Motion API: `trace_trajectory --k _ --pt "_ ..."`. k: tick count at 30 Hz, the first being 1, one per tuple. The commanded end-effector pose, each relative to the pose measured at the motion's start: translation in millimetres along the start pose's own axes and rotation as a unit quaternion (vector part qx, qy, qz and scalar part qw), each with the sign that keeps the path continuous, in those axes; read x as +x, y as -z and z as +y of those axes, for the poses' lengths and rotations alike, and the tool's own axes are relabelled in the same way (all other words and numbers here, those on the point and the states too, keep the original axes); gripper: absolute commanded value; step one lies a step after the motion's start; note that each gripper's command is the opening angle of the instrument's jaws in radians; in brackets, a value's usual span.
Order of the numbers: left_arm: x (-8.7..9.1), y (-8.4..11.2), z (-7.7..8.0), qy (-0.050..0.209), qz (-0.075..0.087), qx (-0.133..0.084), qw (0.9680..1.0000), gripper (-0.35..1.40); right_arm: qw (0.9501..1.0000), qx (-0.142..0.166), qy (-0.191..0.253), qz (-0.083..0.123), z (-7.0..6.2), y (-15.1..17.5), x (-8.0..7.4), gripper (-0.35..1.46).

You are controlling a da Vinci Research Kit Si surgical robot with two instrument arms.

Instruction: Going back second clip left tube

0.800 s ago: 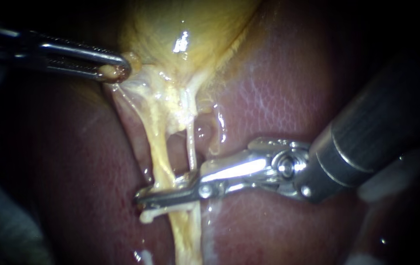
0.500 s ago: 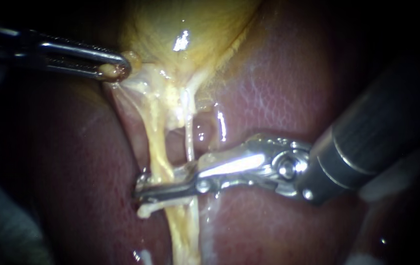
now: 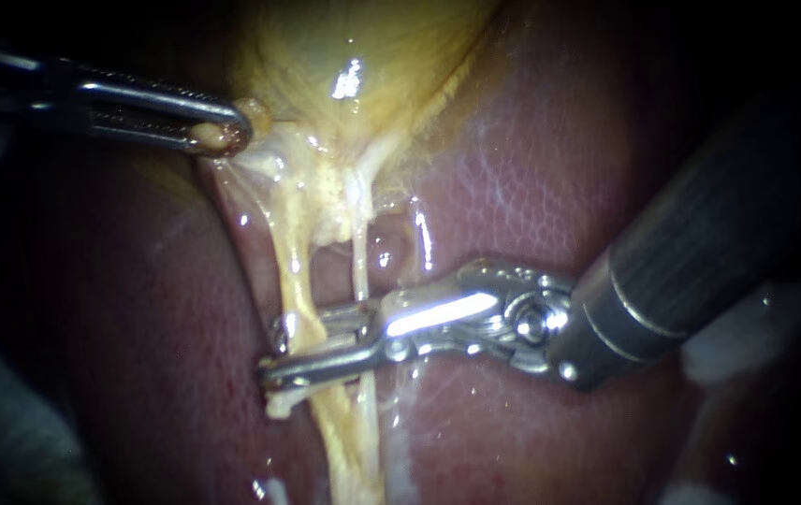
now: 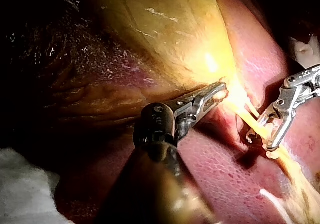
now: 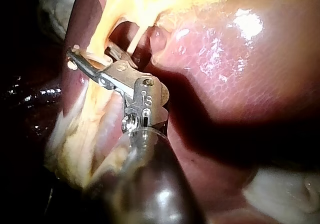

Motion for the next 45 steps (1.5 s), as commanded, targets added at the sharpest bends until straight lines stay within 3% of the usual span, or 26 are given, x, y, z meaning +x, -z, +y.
trace_trajectory --k 1,6,14,18,22,27,32,37,45 --pt "0.0 0.0 0.0 0.0 0.0 0.0 1.0 -0.35 1.0 0.001 0.008 -0.001 -0.2 0.1 0.0 0.45" --pt "0.0 0.0 -0.1 0.0 0.0 0.0 1.0 -0.35 0.9997 0.002 0.025 -0.001 -1.5 0.5 0.1 0.48" --pt "-0.1 0.0 -0.2 -0.001 0.0 0.0 1.0 -0.35 0.9989 0.03 0.033 -0.009 -3.8 -0.2 0.1 0.49" --pt "-0.1 0.0 -0.2 -0.001 0.0 0.0 1.0 -0.35 0.9988 0.03 0.036 -0.009 -3.6 -0.2 0.2 0.49" --pt "-0.1 0.0 -0.2 -0.001 0.0 0.0 1.0 -0.35 0.9986 0.026 0.045 -0.01 -2.7 0.3 0.3 0.48" --pt "-0.1 0.0 -0.2 -0.001 0.0 0.0 1.0 -0.35 0.9958 -0.017 0.079 -0.044 -2.0 1.0 0.3 0.48" --pt "-0.2 0.0 -0.2 -0.001 0.0 0.0 1.0 -0.35 0.9918 -0.045 0.104 -0.06 -2.5 2.2 0.1 0.49" --pt "-0.1 0.0 -0.2 -0.001 0.0 0.0 1.0 -0.35 0.9829 -0.067 0.154 -0.076 -3.5 5.0 0.4 0.5" --pt "-0.2 0.0 -0.2 -0.001 0.0 0.0 1.0 -0.35 0.9565 -0.091 0.265 -0.08 -5.6 10.3 2.9 0.5"
